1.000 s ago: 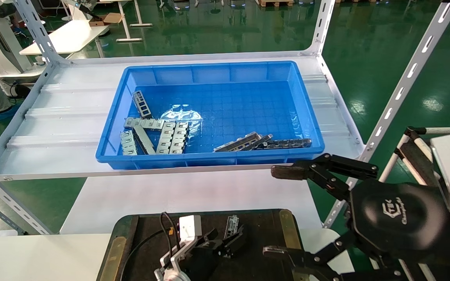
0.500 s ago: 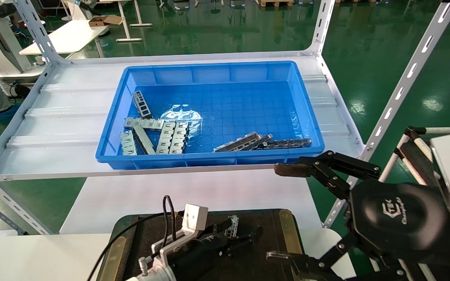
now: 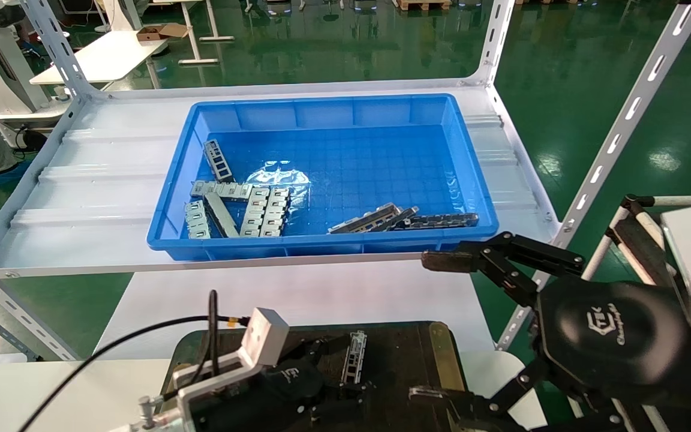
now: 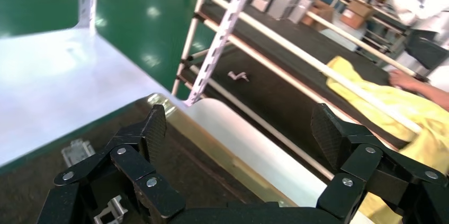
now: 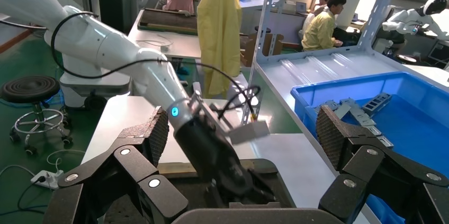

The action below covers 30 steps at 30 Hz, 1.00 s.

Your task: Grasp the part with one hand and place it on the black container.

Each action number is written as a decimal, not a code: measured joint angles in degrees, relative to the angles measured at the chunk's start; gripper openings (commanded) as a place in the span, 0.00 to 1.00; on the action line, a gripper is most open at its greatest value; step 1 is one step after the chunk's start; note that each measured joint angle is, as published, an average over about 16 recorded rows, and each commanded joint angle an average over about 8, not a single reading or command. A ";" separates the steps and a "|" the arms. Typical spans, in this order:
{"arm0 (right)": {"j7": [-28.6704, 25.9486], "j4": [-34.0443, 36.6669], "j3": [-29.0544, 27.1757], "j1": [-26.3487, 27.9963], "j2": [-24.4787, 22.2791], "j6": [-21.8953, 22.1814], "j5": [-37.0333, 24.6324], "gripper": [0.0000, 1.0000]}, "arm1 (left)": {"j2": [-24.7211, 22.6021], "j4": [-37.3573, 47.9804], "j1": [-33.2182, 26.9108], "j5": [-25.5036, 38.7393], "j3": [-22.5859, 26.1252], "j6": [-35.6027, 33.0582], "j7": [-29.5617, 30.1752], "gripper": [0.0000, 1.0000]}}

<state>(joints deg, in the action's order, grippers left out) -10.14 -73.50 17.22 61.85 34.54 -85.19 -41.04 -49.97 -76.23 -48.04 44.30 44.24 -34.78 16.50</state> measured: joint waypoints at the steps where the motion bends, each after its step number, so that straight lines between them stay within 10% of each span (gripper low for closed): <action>1: 0.00 0.00 0.00 0.00 0.00 0.00 0.00 1.00 | 0.76 -0.23 -0.04 -0.40 -0.53 -1.24 -0.58 1.00; 30: 0.04 0.00 0.08 0.02 -0.03 0.03 0.05 1.00 | 14.50 -1.30 -3.70 -9.23 -8.90 -27.00 -8.14 1.00</action>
<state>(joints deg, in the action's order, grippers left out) -10.10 -73.50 17.29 61.86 34.51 -85.16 -40.99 -35.48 -77.53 -51.74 35.06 35.34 -61.78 8.36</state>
